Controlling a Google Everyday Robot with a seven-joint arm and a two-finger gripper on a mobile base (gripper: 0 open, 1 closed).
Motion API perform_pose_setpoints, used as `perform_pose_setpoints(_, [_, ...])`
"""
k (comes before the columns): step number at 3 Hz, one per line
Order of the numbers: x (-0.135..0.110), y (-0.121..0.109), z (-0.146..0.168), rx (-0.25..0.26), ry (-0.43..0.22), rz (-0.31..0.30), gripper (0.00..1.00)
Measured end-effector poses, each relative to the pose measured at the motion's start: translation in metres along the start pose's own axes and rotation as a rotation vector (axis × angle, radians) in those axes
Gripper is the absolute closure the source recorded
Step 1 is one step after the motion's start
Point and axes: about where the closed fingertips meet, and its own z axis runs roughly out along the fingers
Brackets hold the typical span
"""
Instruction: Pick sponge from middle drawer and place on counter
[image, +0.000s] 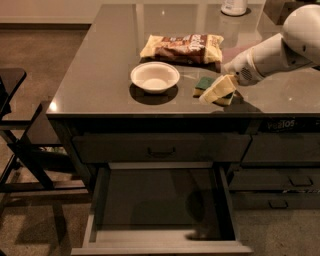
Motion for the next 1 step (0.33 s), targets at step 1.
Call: perform_pose_setpoints(1, [0.0000,0.0000,0.0000,0.000,0.000,0.000,0.00])
